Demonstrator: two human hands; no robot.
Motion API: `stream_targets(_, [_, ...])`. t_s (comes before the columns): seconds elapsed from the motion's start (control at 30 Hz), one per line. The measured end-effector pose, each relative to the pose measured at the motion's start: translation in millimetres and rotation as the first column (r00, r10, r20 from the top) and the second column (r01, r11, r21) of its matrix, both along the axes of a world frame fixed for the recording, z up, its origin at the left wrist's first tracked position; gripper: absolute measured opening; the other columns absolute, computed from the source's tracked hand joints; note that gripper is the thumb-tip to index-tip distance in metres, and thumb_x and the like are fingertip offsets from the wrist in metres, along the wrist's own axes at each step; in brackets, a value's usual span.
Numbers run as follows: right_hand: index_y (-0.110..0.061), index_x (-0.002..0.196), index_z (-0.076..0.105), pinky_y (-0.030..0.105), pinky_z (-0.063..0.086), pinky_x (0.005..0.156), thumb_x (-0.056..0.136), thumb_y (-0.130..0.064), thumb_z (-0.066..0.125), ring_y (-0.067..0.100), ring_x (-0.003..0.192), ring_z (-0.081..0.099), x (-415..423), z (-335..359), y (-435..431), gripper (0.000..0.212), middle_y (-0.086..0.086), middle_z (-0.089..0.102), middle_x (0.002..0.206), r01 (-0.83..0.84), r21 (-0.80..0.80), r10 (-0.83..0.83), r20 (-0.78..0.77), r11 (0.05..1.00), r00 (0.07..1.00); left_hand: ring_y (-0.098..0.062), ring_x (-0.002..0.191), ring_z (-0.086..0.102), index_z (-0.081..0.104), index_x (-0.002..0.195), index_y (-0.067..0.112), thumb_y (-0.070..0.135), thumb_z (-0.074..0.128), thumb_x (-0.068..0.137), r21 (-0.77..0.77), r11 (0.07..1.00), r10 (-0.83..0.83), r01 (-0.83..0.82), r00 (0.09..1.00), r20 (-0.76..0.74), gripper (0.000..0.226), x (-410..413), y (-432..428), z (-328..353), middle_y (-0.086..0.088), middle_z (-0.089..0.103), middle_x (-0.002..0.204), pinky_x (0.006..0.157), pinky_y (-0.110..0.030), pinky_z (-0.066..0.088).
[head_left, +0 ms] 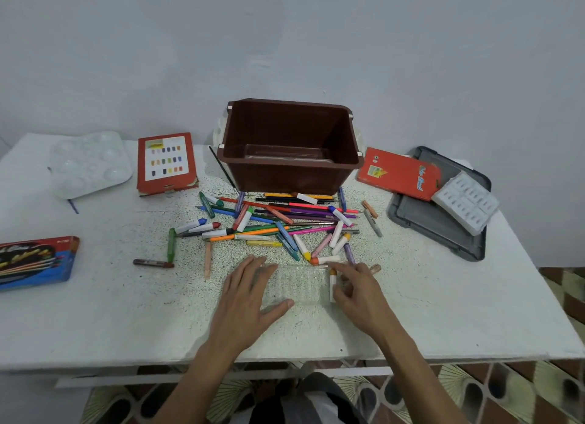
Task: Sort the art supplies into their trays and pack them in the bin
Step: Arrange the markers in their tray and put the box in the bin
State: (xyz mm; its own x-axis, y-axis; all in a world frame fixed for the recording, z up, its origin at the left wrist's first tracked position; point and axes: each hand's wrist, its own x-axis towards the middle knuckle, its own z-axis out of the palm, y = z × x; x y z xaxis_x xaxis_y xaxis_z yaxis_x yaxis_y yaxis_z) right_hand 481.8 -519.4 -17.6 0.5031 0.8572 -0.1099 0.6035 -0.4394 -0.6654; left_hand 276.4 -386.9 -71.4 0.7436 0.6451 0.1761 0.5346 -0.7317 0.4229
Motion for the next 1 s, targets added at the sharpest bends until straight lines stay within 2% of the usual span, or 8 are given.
stream_targets(0.2, [-0.016, 0.135, 0.058, 0.006, 0.034, 0.068, 0.095, -0.009, 0.059, -0.001, 0.076, 0.043, -8, -5, -4, 0.041, -0.008, 0.042, 0.094, -0.023, 0.037, 0.020, 0.069, 0.999, 0.997, -0.014, 0.147, 0.020, 0.043, 0.142, 0.029, 0.077, 0.036, 0.090, -0.007, 1.000, 0.007, -0.007, 1.000, 0.006, 0.070, 1, -1, 1, 0.005, 0.036, 0.152, 0.114, -0.035, 0.020])
stream_targets(0.43, [-0.019, 0.127, 0.063, 0.009, 0.034, 0.063, 0.094, -0.011, 0.060, 0.000, 0.074, 0.047, -9, -8, -5, 0.034, -0.004, 0.049, 0.100, 0.018, 0.056, -0.022, 0.072, 0.998, 0.997, -0.013, 0.148, 0.019, 0.043, 0.142, 0.029, 0.076, 0.037, 0.090, -0.006, 1.000, 0.004, -0.004, 1.000, 0.001, 0.070, 1, 0, 0, 0.006, 0.035, 0.152, 0.114, -0.035, 0.019])
stream_targets(0.6, [-0.013, 0.112, 0.068, 0.012, 0.032, 0.057, 0.096, -0.015, 0.060, 0.007, 0.069, 0.048, -4, -4, 5, 0.018, -0.004, 0.048, 0.099, 0.071, 0.108, -0.092, 0.210, 0.992, 0.973, -0.011, 0.149, 0.014, 0.042, 0.143, 0.030, 0.076, 0.037, 0.090, -0.005, 1.000, 0.001, -0.001, 1.000, 0.001, 0.070, 0, 0, 0, 0.007, 0.032, 0.155, 0.116, -0.035, 0.017])
stream_targets(0.73, [-0.010, 0.114, 0.071, 0.024, 0.034, 0.057, 0.095, -0.013, 0.063, 0.021, 0.071, 0.055, 7, 4, 23, 0.021, 0.005, 0.054, 0.097, -0.019, 0.055, 0.000, 0.338, 0.998, 0.941, -0.011, 0.150, 0.011, 0.042, 0.144, 0.030, 0.077, 0.036, 0.090, -0.010, 1.000, -0.004, 0.004, 1.000, 0.000, 0.072, 0, -1, 0, 0.007, 0.030, 0.157, 0.116, -0.036, 0.017])
stream_targets(0.83, [-0.018, 0.111, 0.074, 0.018, 0.028, 0.051, 0.092, -0.015, 0.066, 0.017, 0.069, 0.049, 13, 12, 36, 0.020, 0.000, 0.049, 0.093, -0.110, 0.026, 0.094, 0.341, 0.994, 0.935, -0.012, 0.150, 0.012, 0.041, 0.145, 0.029, 0.076, 0.034, 0.091, -0.001, 1.000, -0.003, 0.003, 1.000, -0.002, 0.072, -1, 0, -1, 0.006, 0.029, 0.157, 0.115, -0.036, 0.018])
stream_targets(1.0, [-0.023, 0.111, 0.074, 0.010, 0.021, 0.054, 0.095, -0.024, 0.062, 0.013, 0.077, 0.047, 21, 10, 49, 0.020, -0.004, 0.045, 0.099, -0.228, -0.078, 0.241, 0.332, 0.970, 0.912, -0.015, 0.149, 0.016, 0.044, 0.145, 0.026, 0.069, 0.035, 0.095, 0.008, 1.000, -0.004, 0.004, 1.000, 0.015, 0.066, 0, 0, -2, 0.003, 0.034, 0.156, 0.114, -0.042, 0.028])
